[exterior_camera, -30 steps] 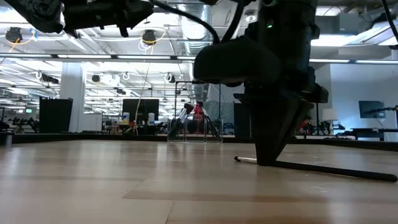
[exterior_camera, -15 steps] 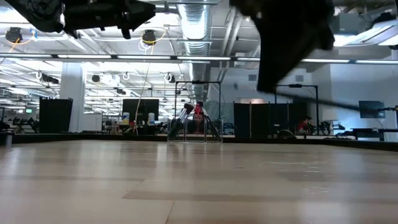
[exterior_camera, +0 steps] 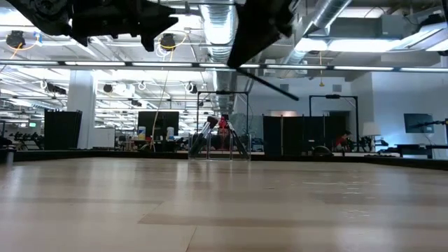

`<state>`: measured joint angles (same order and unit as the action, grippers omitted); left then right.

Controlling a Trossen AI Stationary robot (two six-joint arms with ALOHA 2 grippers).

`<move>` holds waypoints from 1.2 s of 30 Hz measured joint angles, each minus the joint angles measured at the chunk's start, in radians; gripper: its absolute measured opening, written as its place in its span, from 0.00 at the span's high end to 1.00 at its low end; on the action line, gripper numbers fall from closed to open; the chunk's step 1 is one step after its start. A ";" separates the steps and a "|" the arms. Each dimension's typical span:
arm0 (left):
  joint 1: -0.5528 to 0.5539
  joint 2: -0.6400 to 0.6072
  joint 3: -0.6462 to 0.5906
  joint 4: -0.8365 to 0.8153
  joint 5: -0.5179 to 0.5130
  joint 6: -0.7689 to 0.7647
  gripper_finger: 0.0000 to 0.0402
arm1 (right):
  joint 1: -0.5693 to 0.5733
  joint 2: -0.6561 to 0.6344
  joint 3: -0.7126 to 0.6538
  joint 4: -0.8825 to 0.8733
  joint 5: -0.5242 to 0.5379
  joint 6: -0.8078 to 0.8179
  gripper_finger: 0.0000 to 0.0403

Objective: Sort items
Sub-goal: Put the eyeshadow brush into the right section of the transparent organizer

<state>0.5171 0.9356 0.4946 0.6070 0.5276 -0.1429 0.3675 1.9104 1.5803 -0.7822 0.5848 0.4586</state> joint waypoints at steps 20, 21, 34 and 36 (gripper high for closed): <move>0.025 -0.051 -0.068 -0.279 0.072 -0.004 0.70 | -0.554 -0.019 -0.038 0.383 -0.716 -0.596 1.00; 0.038 -0.070 -0.084 -0.278 0.072 -0.015 0.70 | -0.587 -0.022 -0.065 0.438 -0.738 -0.599 1.00; 0.103 -0.318 -0.245 -0.213 0.045 -0.053 0.70 | -0.871 -0.095 -0.461 1.292 -0.850 -0.582 1.00; 0.103 -0.321 -0.250 -0.198 0.043 -0.054 0.70 | -0.903 -0.089 -0.507 1.375 -0.852 -0.562 1.00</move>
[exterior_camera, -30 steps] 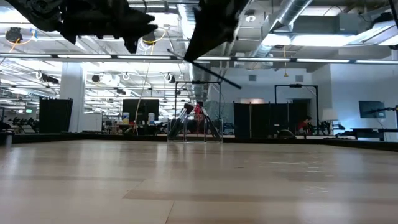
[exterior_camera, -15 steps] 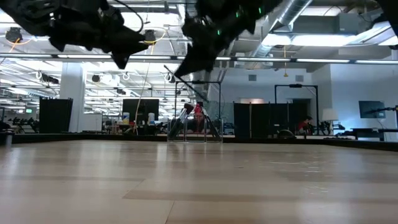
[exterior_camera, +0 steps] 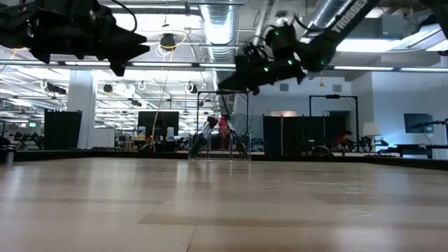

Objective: Sort items
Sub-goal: Put the eyeshadow brush into the right section of the transparent organizer

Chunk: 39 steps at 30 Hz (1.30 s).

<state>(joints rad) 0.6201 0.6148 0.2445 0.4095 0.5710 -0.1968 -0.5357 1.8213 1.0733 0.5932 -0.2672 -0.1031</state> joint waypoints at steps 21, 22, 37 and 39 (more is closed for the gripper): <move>0.000 0.157 0.000 0.137 -0.092 0.019 0.70 | -0.200 0.140 -0.064 0.232 -0.024 0.182 1.00; 0.000 0.162 0.000 0.138 -0.092 0.027 0.70 | -0.201 0.140 -0.064 0.239 -0.024 0.182 1.00; 0.000 0.181 0.000 0.153 -0.092 0.035 0.70 | -0.224 0.138 -0.061 0.167 -0.023 0.322 0.96; 0.000 0.181 0.000 0.154 -0.092 0.035 0.70 | -0.225 0.138 -0.060 0.170 -0.024 0.322 0.97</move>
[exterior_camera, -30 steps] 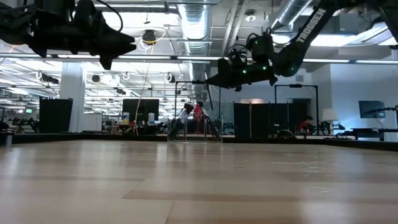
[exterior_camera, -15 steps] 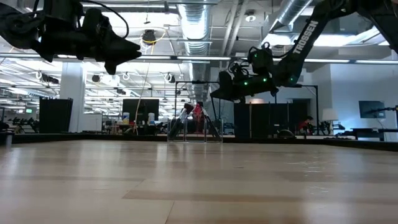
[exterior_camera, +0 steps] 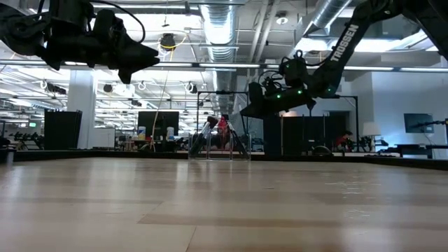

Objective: Sort items
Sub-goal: Put the eyeshadow brush into the right section of the transparent organizer, then return to Home Position

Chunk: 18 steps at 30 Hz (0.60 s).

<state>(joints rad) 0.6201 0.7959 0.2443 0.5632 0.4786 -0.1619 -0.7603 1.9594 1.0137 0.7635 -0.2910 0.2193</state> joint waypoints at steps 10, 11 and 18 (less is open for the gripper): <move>0.000 0.000 0.001 0.003 0.000 0.000 0.70 | 0.025 0.000 0.074 -0.181 -0.025 -0.044 0.88; 0.000 0.000 0.001 0.003 0.000 0.000 0.70 | 0.028 0.000 0.081 -0.200 -0.025 -0.050 0.86; 0.000 0.000 0.001 0.002 0.000 -0.003 0.70 | 0.041 0.000 0.092 -0.269 -0.025 -0.068 0.82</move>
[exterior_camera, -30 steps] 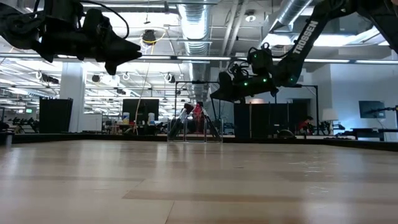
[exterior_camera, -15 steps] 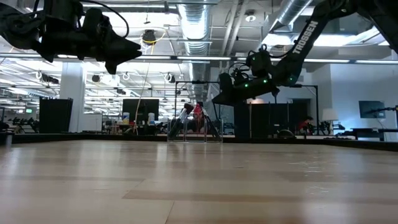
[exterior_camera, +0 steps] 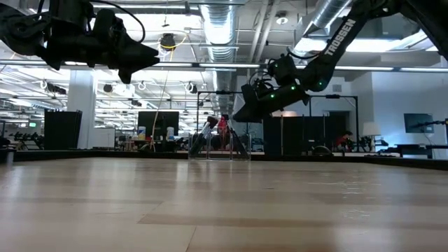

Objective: Sort items
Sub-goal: Return to Home Position

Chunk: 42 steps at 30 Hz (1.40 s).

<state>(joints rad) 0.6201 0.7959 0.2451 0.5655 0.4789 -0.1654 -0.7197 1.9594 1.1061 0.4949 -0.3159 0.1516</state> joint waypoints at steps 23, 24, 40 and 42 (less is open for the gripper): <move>-0.002 0.000 0.000 -0.007 0.000 0.002 0.70 | 0.264 -0.327 -0.310 0.230 -0.052 -0.093 0.83; -0.005 0.000 0.000 -0.007 0.000 0.001 0.70 | 0.283 -0.334 -0.343 0.292 -0.051 -0.084 0.83; -0.170 0.000 0.000 0.090 -0.150 -0.051 0.70 | 0.563 -0.511 -0.467 0.284 0.211 -0.185 0.83; -0.209 0.000 0.000 0.121 -0.155 -0.053 0.70 | 0.582 -0.544 -0.467 0.274 0.214 -0.186 0.83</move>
<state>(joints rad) 0.4110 0.7956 0.2455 0.6865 0.3241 -0.2179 -0.1373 1.4157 0.6388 0.7690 -0.1022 -0.0340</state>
